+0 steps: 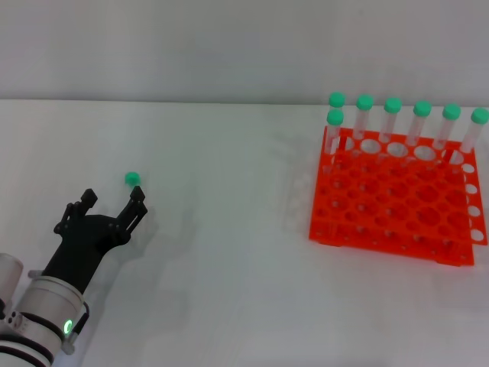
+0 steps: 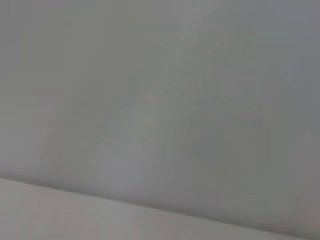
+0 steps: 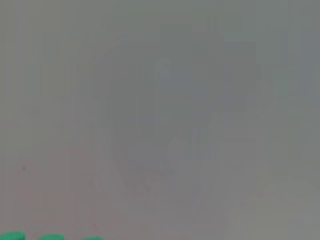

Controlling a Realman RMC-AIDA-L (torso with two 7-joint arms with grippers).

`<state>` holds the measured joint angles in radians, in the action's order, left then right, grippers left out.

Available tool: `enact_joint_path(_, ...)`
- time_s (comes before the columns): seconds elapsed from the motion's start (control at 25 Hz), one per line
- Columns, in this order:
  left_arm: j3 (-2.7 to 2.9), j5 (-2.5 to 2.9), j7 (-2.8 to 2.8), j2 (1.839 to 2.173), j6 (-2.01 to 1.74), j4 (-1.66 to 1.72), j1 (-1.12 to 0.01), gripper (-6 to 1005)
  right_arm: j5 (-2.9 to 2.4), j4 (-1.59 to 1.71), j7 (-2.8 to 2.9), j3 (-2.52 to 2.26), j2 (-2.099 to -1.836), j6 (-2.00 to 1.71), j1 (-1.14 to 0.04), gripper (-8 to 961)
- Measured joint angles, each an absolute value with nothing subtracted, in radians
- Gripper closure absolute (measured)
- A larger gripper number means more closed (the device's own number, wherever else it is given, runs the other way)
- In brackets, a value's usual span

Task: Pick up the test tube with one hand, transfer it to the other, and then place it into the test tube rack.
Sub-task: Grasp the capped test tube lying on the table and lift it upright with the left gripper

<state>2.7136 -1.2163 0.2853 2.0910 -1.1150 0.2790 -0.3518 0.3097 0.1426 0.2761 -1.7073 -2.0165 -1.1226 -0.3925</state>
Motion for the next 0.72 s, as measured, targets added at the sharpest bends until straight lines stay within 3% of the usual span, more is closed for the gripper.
enact_joint_path(0.72, 2.714, -1.288, 0.361, 2.092, -1.207, 0.289, -0.343, 117, 0.322, 0.140, 0.266, -1.668, -2.014, -1.098, -0.404, 81)
